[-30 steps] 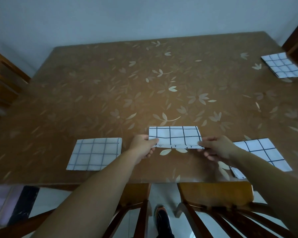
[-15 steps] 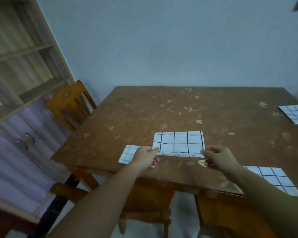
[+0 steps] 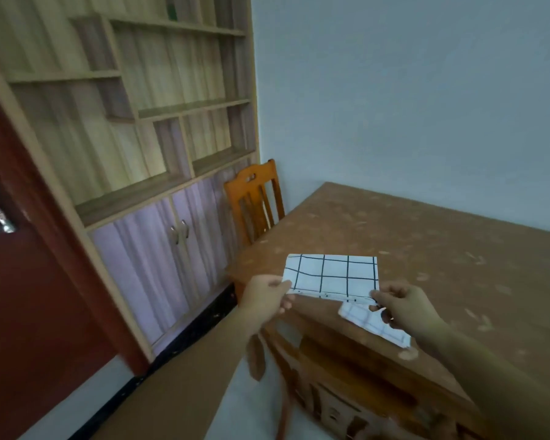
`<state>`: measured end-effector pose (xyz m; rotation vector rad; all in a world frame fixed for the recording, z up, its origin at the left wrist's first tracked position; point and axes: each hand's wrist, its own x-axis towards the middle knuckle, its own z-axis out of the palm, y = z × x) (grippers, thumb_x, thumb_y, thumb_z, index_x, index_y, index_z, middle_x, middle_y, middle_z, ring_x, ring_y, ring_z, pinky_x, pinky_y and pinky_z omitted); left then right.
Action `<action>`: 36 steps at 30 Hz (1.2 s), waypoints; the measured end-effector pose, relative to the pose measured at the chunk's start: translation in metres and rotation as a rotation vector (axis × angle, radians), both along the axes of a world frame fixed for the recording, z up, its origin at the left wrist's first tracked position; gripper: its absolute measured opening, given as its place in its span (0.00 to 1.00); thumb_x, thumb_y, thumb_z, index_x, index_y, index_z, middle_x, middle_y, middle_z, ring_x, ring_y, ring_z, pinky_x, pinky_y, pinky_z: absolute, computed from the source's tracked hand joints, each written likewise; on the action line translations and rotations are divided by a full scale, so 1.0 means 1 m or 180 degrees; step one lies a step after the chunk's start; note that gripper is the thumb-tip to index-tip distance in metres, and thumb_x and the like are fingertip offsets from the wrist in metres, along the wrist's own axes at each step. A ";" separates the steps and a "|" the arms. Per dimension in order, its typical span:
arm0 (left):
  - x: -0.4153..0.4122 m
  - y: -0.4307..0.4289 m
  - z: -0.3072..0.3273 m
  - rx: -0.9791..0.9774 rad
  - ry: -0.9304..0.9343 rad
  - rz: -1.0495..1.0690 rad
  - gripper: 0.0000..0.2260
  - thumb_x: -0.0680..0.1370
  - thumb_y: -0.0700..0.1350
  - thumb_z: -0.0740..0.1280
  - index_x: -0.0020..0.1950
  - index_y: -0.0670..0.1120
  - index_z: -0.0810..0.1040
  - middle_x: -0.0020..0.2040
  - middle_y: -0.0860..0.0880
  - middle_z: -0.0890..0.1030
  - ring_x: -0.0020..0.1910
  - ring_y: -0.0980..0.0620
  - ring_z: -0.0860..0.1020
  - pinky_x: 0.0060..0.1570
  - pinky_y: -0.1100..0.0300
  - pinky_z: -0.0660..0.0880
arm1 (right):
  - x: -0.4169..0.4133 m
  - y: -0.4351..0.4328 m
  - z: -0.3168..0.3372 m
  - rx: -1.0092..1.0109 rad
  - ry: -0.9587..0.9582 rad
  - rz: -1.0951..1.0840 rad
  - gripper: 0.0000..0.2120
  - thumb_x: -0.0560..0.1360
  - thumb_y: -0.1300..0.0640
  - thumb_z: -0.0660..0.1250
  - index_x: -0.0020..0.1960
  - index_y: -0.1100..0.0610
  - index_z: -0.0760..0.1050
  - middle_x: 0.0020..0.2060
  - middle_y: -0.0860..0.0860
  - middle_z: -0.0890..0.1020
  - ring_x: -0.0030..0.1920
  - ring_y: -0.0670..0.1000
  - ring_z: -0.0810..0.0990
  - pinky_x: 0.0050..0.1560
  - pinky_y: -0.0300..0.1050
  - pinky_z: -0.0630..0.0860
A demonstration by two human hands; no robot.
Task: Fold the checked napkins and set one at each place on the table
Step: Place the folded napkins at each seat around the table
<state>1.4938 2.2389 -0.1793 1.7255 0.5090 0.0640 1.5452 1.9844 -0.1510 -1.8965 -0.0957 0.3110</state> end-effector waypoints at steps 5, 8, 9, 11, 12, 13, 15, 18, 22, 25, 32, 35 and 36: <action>-0.030 0.129 -0.008 -0.0071 -0.0061 0.0165 0.08 0.81 0.41 0.64 0.53 0.39 0.81 0.35 0.47 0.82 0.26 0.57 0.75 0.28 0.65 0.72 | -0.008 0.139 -0.013 0.0010 0.0106 0.0065 0.08 0.76 0.61 0.69 0.39 0.61 0.79 0.28 0.53 0.79 0.24 0.49 0.72 0.26 0.39 0.68; -0.043 0.206 -0.011 -0.0004 -0.0085 0.0238 0.08 0.81 0.40 0.64 0.47 0.41 0.82 0.36 0.46 0.82 0.27 0.57 0.75 0.31 0.64 0.73 | -0.010 0.220 -0.018 0.0149 0.0245 0.0154 0.08 0.77 0.61 0.69 0.39 0.63 0.78 0.29 0.55 0.79 0.23 0.47 0.71 0.23 0.36 0.67; -0.046 0.229 -0.012 -0.0002 -0.0080 0.0268 0.08 0.80 0.40 0.64 0.45 0.42 0.82 0.36 0.46 0.82 0.27 0.56 0.75 0.32 0.63 0.73 | -0.011 0.243 -0.019 0.0154 0.0274 0.0180 0.09 0.77 0.61 0.69 0.39 0.62 0.78 0.28 0.54 0.79 0.24 0.48 0.71 0.23 0.36 0.67; -0.049 0.267 -0.013 -0.0014 -0.0018 0.0324 0.08 0.80 0.40 0.64 0.43 0.45 0.81 0.36 0.47 0.82 0.29 0.55 0.76 0.33 0.62 0.72 | -0.012 0.283 -0.021 0.0160 0.0320 0.0229 0.09 0.77 0.60 0.68 0.38 0.61 0.79 0.28 0.55 0.80 0.26 0.49 0.70 0.25 0.38 0.66; -0.047 0.283 -0.013 0.0001 0.0010 0.0336 0.08 0.80 0.41 0.64 0.44 0.47 0.81 0.36 0.48 0.83 0.30 0.55 0.76 0.33 0.62 0.73 | -0.011 0.298 -0.022 0.0176 0.0352 0.0241 0.09 0.77 0.60 0.68 0.38 0.61 0.79 0.28 0.55 0.80 0.26 0.49 0.70 0.25 0.39 0.66; -0.043 0.297 -0.014 0.0005 0.0017 0.0348 0.08 0.80 0.41 0.65 0.45 0.47 0.82 0.36 0.48 0.83 0.31 0.55 0.77 0.34 0.62 0.73 | -0.008 0.311 -0.022 0.0219 0.0392 0.0232 0.09 0.77 0.60 0.68 0.39 0.61 0.79 0.28 0.55 0.80 0.25 0.49 0.70 0.25 0.38 0.66; -0.029 0.318 -0.018 -0.0032 0.0027 0.0362 0.07 0.80 0.41 0.65 0.47 0.46 0.82 0.36 0.48 0.83 0.31 0.54 0.77 0.34 0.62 0.73 | 0.001 0.332 -0.023 0.0289 0.0483 0.0174 0.08 0.78 0.61 0.67 0.40 0.61 0.79 0.26 0.52 0.80 0.26 0.49 0.71 0.27 0.38 0.66; 0.000 0.335 -0.028 -0.0024 0.0119 0.0208 0.07 0.80 0.41 0.64 0.47 0.45 0.82 0.36 0.48 0.83 0.30 0.56 0.76 0.34 0.63 0.74 | 0.028 0.346 -0.032 0.0242 0.0565 0.0049 0.07 0.77 0.61 0.68 0.41 0.62 0.79 0.25 0.50 0.80 0.26 0.49 0.73 0.32 0.40 0.69; 0.049 0.347 -0.044 0.0235 0.0361 -0.0277 0.08 0.80 0.42 0.65 0.43 0.49 0.81 0.38 0.49 0.83 0.33 0.57 0.77 0.38 0.62 0.74 | 0.082 0.351 -0.056 -0.0042 0.0471 -0.0198 0.09 0.77 0.63 0.68 0.38 0.62 0.78 0.29 0.54 0.78 0.24 0.49 0.72 0.23 0.36 0.67; 0.099 0.359 -0.049 0.0438 0.0466 -0.0515 0.09 0.80 0.43 0.65 0.42 0.50 0.80 0.42 0.48 0.82 0.36 0.56 0.77 0.40 0.62 0.73 | 0.131 0.363 -0.076 -0.0079 0.0508 -0.0348 0.10 0.78 0.64 0.66 0.38 0.61 0.78 0.30 0.55 0.77 0.27 0.51 0.72 0.26 0.37 0.68; 0.241 0.375 -0.058 0.0592 0.0743 -0.0797 0.08 0.80 0.41 0.65 0.42 0.50 0.78 0.42 0.48 0.83 0.36 0.56 0.77 0.40 0.61 0.74 | 0.229 0.373 -0.105 -0.0035 0.0747 -0.0813 0.08 0.78 0.63 0.65 0.41 0.62 0.79 0.32 0.55 0.78 0.31 0.52 0.74 0.34 0.43 0.71; 0.295 0.361 -0.061 0.0652 0.0702 -0.0980 0.06 0.80 0.42 0.65 0.44 0.47 0.80 0.41 0.48 0.82 0.36 0.55 0.77 0.40 0.61 0.73 | 0.263 0.358 -0.104 -0.0087 0.0718 -0.1056 0.09 0.78 0.63 0.64 0.41 0.61 0.79 0.32 0.56 0.78 0.32 0.52 0.75 0.34 0.43 0.71; 0.311 0.355 -0.062 0.0712 0.0674 -0.1049 0.06 0.80 0.42 0.66 0.45 0.47 0.80 0.42 0.48 0.82 0.37 0.54 0.77 0.41 0.60 0.73 | 0.273 0.353 -0.105 -0.0116 0.0710 -0.1125 0.09 0.78 0.63 0.64 0.40 0.61 0.79 0.33 0.56 0.79 0.33 0.53 0.75 0.35 0.44 0.71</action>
